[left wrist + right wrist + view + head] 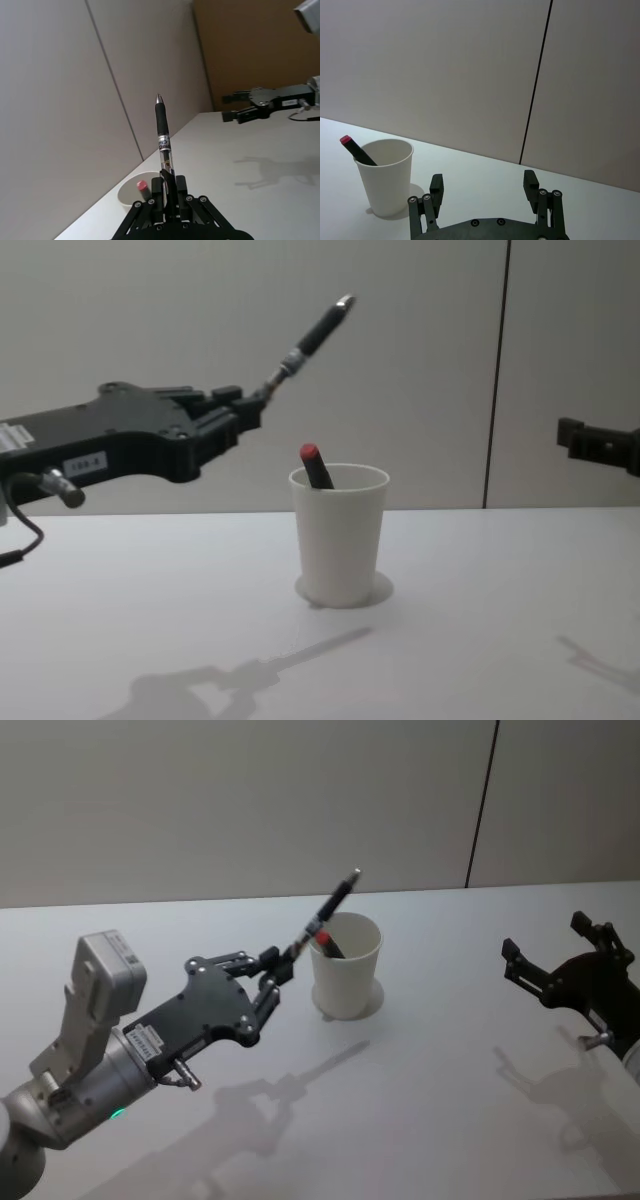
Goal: Place the pen into the pen holder.
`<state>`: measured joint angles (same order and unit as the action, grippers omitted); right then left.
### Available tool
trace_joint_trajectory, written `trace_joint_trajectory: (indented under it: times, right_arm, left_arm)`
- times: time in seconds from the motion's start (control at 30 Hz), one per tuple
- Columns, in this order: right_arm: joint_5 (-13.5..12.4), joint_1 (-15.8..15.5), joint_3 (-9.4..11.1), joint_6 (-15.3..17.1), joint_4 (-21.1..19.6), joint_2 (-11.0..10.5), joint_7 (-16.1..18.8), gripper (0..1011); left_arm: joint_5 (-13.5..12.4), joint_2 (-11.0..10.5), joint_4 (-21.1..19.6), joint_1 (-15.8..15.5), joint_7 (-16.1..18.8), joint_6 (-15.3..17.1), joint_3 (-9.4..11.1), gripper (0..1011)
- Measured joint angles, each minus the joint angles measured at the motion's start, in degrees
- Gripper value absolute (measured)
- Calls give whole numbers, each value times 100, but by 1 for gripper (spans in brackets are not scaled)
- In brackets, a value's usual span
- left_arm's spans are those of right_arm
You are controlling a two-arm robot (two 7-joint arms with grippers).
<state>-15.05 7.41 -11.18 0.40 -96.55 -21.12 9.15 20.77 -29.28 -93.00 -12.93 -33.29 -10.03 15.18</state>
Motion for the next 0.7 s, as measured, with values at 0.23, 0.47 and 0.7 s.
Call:
trace_joint_trajectory:
  times: [0.23,0.47,0.7]
  right_arm:
    - [0,0,0,0,0,0,0,1002]
    - [0,0,0,0,0,0,0,1002]
    - [0,0,0,0,0,0,0,1002]
  left_arm:
    - [-214,73,103,-156,-385,-45,74,174]
    - [-533,253,215,-362,-727,-12,214,174]
    - [-688,409,329,-520,-872,-7,326,174]
